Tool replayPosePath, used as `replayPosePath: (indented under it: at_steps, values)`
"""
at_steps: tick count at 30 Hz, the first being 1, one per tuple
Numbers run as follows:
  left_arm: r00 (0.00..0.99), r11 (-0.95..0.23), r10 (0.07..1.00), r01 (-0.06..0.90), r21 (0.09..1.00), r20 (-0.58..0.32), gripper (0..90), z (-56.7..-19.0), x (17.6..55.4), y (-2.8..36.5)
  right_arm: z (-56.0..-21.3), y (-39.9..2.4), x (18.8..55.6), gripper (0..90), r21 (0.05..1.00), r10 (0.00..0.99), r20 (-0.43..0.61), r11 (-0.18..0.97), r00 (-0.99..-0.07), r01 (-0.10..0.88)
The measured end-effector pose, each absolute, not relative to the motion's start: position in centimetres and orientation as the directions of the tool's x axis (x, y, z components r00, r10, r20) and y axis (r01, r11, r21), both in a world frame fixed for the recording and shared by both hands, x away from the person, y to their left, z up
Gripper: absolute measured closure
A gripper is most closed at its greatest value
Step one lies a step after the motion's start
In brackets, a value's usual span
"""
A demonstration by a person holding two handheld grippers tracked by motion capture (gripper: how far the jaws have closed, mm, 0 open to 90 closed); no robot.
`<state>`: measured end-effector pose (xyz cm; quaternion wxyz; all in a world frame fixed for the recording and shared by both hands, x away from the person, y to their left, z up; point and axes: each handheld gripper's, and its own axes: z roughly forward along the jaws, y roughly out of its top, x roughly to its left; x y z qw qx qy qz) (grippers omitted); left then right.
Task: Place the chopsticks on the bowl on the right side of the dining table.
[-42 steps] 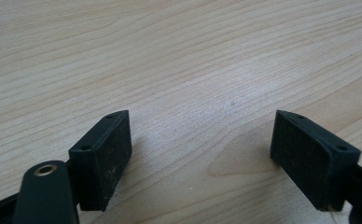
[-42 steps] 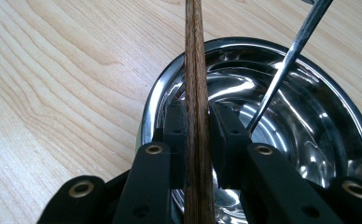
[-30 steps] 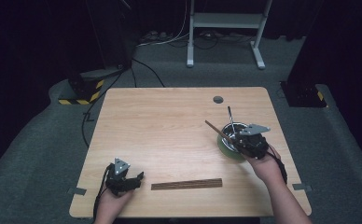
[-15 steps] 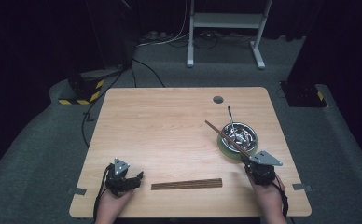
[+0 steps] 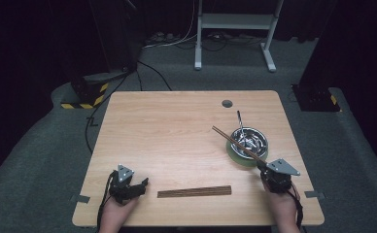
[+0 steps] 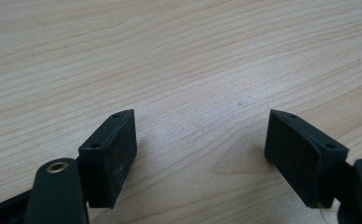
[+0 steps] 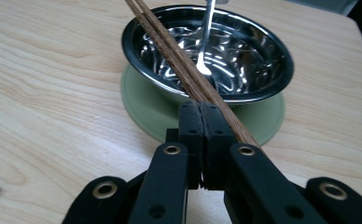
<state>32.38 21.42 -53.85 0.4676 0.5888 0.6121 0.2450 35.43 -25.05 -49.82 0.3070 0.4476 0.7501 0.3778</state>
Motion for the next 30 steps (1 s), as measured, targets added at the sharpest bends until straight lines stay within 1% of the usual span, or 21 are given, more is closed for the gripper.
replayPosePath:
  at_steps: [4,6,8,13,15,17,18,20,24,25,27,28,30]
  values:
    - [0.118,0.206,0.948,0.485,0.85,-0.297,25.3,-53.9,32.4,21.3,-49.8,-25.4,35.8,85.5,0.843,0.911,-0.13,0.309,-0.392,0.44]
    - [0.121,0.194,0.95,0.491,0.849,-0.287,25.3,-53.8,32.3,21.5,-49.9,-25.5,36.0,85.3,0.839,0.912,-0.136,0.314,-0.387,0.444]
    - [0.114,0.217,0.946,0.477,0.851,-0.305,25.4,-53.9,32.3,21.3,-50.0,-25.8,36.2,85.2,0.837,0.911,-0.137,0.316,-0.389,0.447]
    - [0.113,0.219,0.945,0.476,0.852,-0.306,25.4,-53.9,32.3,21.3,-49.9,-26.2,36.5,84.3,0.836,0.916,-0.123,0.303,-0.382,0.457]
    - [0.112,0.217,0.946,0.476,0.852,-0.303,25.5,-53.9,32.3,21.3,-49.9,-26.4,36.5,83.7,0.833,0.917,-0.134,0.309,-0.375,0.459]
    - [0.119,0.2,0.949,0.485,0.851,-0.291,25.7,-53.9,32.2,21.4,-49.9,-26.7,36.6,83.3,0.836,0.92,-0.131,0.302,-0.369,0.458]
    - [0.115,0.21,0.948,0.48,0.852,-0.298,25.7,-53.9,32.3,21.4,-49.8,-26.8,36.6,83.3,0.834,0.92,-0.143,0.31,-0.364,0.456]
    - [0.106,0.229,0.944,0.472,0.851,-0.313,26.1,-53.9,32.3,21.2,-49.6,-27.0,36.9,83.0,0.833,0.922,-0.135,0.303,-0.362,0.462]
    - [0.129,0.19,0.95,0.486,0.853,-0.285,26.9,-53.8,32.1,21.3,-49.5,-27.2,37.4,82.8,0.825,0.922,-0.15,0.316,-0.357,0.468]
    - [0.121,0.206,0.948,0.475,0.855,-0.296,27.0,-53.9,32.1,21.2,-49.5,-27.2,37.6,82.8,0.821,0.918,-0.16,0.327,-0.363,0.467]
    - [0.138,0.169,0.954,0.489,0.856,-0.267,27.1,-53.8,31.9,21.3,-49.6,-27.3,37.8,83.0,0.816,0.919,-0.161,0.329,-0.36,0.475]
    - [0.139,0.165,0.954,0.491,0.855,-0.264,27.2,-53.8,31.9,21.3,-49.6,-27.4,38.0,83.5,0.815,0.916,-0.173,0.34,-0.362,0.47]
    - [0.138,0.181,0.95,0.487,0.854,-0.28,27.1,-53.8,32.0,21.3,-49.5,-27.6,38.2,83.7,0.813,0.918,-0.165,0.334,-0.361,0.477]
